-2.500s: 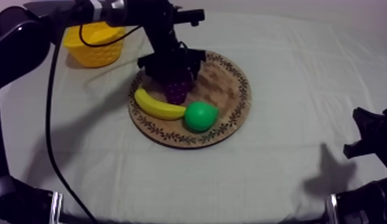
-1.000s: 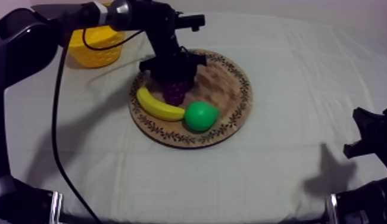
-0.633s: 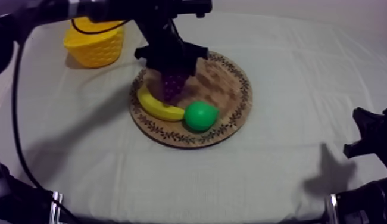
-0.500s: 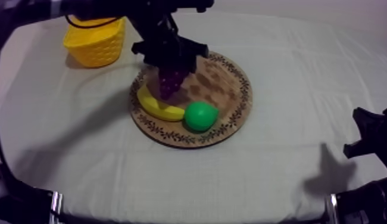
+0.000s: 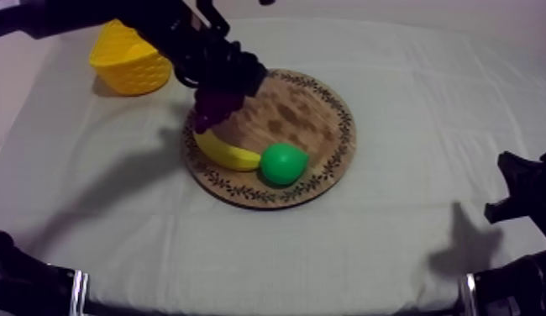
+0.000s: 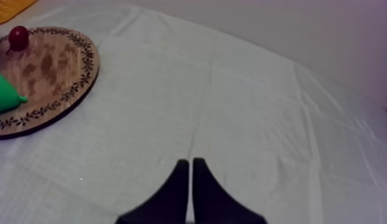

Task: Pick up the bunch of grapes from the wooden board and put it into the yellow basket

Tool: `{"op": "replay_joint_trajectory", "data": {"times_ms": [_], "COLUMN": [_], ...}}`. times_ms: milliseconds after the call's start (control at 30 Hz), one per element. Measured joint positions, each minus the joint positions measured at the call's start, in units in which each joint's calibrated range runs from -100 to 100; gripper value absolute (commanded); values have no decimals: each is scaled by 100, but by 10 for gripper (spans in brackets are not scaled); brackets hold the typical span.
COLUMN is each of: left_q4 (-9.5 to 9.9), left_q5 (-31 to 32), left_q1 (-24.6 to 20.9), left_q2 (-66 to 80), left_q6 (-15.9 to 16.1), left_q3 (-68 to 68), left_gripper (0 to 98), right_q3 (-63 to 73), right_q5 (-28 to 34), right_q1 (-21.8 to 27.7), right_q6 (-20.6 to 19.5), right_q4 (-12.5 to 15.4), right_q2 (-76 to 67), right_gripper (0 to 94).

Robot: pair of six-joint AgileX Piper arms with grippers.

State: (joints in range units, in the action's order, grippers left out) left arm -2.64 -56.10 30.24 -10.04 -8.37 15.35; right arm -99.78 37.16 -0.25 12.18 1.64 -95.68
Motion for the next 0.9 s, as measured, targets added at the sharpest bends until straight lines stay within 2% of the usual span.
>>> {"op": "replay_joint_trajectory", "data": {"times_ms": [400, 900], "left_q4": [-18, -24], "left_q5": [-136, -539], "left_q1": [-478, -1523], "left_q2": [581, 279], "left_q6": [166, 129], "left_q3": [-356, -1471], "left_gripper": [589, 588], "right_q3": [0, 0], "right_q5": [8, 0], "right_q1": [0, 0], "right_q6": [0, 0], "right_q4": [0, 0], "right_q2": [0, 0], "right_gripper": [5, 5]}}
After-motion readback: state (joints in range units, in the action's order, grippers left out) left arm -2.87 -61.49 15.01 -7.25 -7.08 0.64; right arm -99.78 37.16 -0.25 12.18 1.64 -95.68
